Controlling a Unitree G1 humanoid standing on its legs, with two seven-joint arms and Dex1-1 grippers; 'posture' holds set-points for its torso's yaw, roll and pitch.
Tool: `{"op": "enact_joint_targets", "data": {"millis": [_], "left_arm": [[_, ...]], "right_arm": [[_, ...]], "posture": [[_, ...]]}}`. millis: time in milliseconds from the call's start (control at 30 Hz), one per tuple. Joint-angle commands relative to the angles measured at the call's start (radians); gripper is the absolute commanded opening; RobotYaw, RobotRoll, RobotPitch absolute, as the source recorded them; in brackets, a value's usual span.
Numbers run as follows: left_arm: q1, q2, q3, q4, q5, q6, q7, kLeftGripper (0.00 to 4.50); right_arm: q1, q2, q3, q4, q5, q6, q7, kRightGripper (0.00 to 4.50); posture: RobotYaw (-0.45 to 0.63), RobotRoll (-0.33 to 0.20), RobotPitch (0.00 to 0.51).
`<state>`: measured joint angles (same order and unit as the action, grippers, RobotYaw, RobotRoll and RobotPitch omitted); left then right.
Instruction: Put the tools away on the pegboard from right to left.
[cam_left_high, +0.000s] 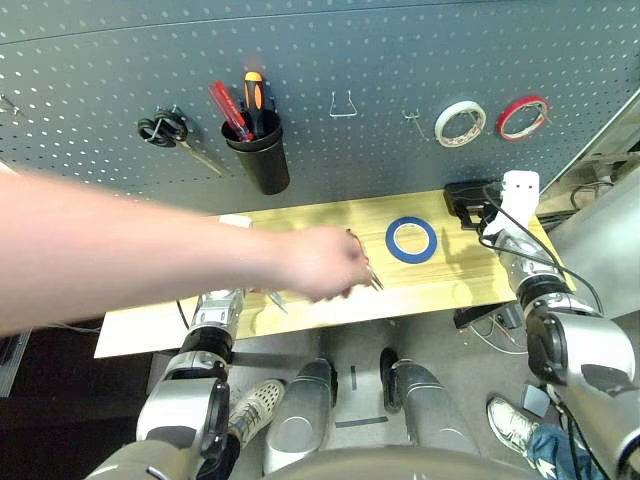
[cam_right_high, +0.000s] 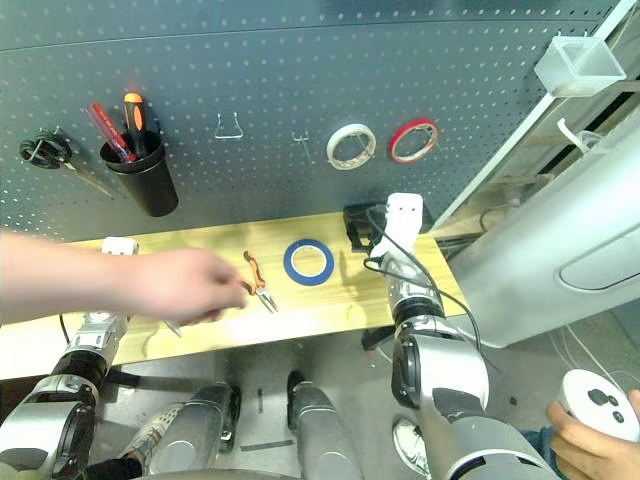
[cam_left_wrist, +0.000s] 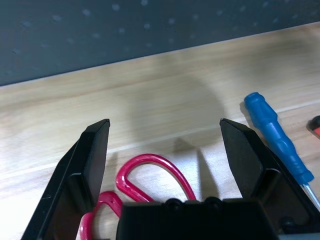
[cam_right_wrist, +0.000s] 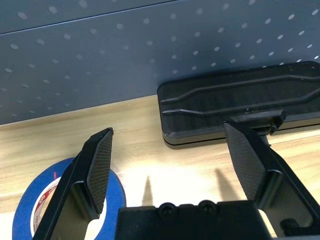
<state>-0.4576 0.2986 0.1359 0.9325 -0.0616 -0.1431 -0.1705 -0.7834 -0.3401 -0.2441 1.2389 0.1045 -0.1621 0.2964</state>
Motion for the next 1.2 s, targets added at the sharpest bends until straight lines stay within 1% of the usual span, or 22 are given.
{"op": "enact_joint_targets", "data": {"millis": [33, 167, 233, 333, 433, 567, 733, 867, 933, 1033, 1200], "left_arm": [[0.007, 0.009, 0.000, -0.003, 0.013, -0.013, 0.011, 4.49], [0.018, 0.011, 0.004, -0.038, 0.009, -0.033, -0.005, 4.49], [0.036, 0.008, 0.000, -0.086, -0.006, -0.025, -0.050, 4.49], [0.065, 0.015, -0.022, -0.153, -0.002, 0.000, -0.117, 4.49], [0.091, 0.005, -0.035, -0.235, -0.007, 0.062, -0.151, 4.49], [0.126, -0.005, -0.059, -0.342, -0.004, 0.119, -0.165, 4.49], [0.180, -0.021, -0.089, -0.467, 0.006, 0.177, -0.154, 4.49], [0.242, -0.027, -0.112, -0.578, 0.008, 0.230, -0.156, 4.49], [0.274, -0.030, -0.128, -0.631, 0.007, 0.257, -0.164, 4.49], [0.317, -0.027, -0.158, -0.693, 0.017, 0.286, -0.177, 4.49], [0.354, -0.034, -0.172, -0.749, 0.019, 0.320, -0.174, 4.49]], "right_arm": [[0.024, -0.010, -0.002, 0.022, -0.003, 0.005, 0.010, 4.50], [0.024, -0.013, 0.001, 0.021, -0.004, 0.002, 0.021, 4.50], [0.018, -0.013, -0.002, 0.021, 0.001, 0.016, 0.032, 4.50], [0.013, -0.009, -0.001, 0.023, 0.001, 0.041, 0.027, 4.50], [0.005, -0.004, -0.004, 0.035, 0.002, 0.088, 0.011, 4.50], [0.002, 0.011, 0.006, 0.040, -0.007, 0.118, -0.004, 4.50], [0.000, 0.035, 0.014, 0.040, -0.014, 0.148, 0.001, 4.50], [0.011, 0.049, 0.023, 0.036, -0.019, 0.156, -0.001, 4.50], [0.019, 0.056, 0.026, 0.034, -0.019, 0.154, -0.004, 4.50], [0.032, 0.064, 0.029, 0.031, -0.019, 0.153, -0.011, 4.50], [0.043, 0.082, 0.033, 0.030, -0.020, 0.155, -0.024, 4.50]], "posture": [[0.11, 0.000, 0.204], [0.11, 0.000, 0.196], [0.11, 0.000, 0.194], [0.13, 0.000, 0.188], [0.14, 0.000, 0.187], [0.17, 0.000, 0.210], [0.18, 0.000, 0.246], [0.19, 0.000, 0.292], [0.19, 0.000, 0.306], [0.20, 0.000, 0.321], [0.21, 0.000, 0.339]]}}
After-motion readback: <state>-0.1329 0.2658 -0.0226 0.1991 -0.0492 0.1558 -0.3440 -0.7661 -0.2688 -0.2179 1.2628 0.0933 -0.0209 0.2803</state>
